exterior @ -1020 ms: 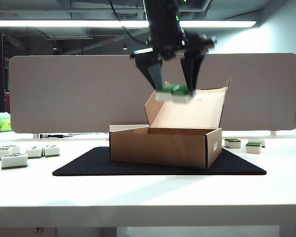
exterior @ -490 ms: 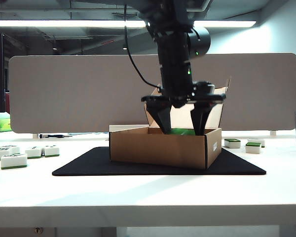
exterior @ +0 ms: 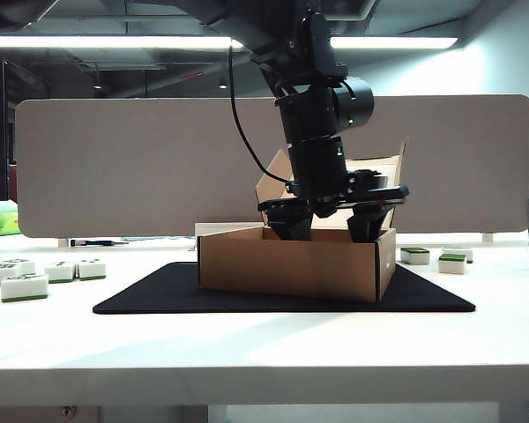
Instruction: Pick up four mahjong tiles and put them into the paper box.
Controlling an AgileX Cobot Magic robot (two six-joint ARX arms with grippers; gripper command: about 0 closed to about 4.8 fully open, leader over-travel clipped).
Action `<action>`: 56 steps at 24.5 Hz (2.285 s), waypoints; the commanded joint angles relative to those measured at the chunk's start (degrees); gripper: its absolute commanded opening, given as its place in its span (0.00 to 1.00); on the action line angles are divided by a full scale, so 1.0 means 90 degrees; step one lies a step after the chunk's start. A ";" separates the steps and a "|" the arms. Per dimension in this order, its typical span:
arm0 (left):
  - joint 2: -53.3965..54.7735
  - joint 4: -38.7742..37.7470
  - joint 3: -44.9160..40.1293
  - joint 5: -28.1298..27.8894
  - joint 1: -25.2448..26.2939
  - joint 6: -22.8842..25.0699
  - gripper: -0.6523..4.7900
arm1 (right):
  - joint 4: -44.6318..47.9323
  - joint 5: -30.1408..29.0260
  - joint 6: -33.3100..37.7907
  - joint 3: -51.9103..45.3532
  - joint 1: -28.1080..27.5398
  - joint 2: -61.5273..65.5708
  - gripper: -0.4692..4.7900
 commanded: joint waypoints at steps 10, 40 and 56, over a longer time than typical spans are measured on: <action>-0.0015 0.0027 0.0012 0.0058 0.0143 0.0007 0.83 | 0.0061 0.0002 -0.0022 0.0022 0.0002 -0.0073 0.09; -0.4381 -0.1581 -0.2016 0.0704 0.3070 0.0151 0.60 | 0.2013 -0.0015 -0.0087 -0.1003 0.0000 -0.0051 0.09; -0.8973 -0.1603 -0.4801 0.0699 0.3524 0.0838 0.11 | 0.4099 0.0500 -0.0090 -0.1965 0.0002 0.1188 0.09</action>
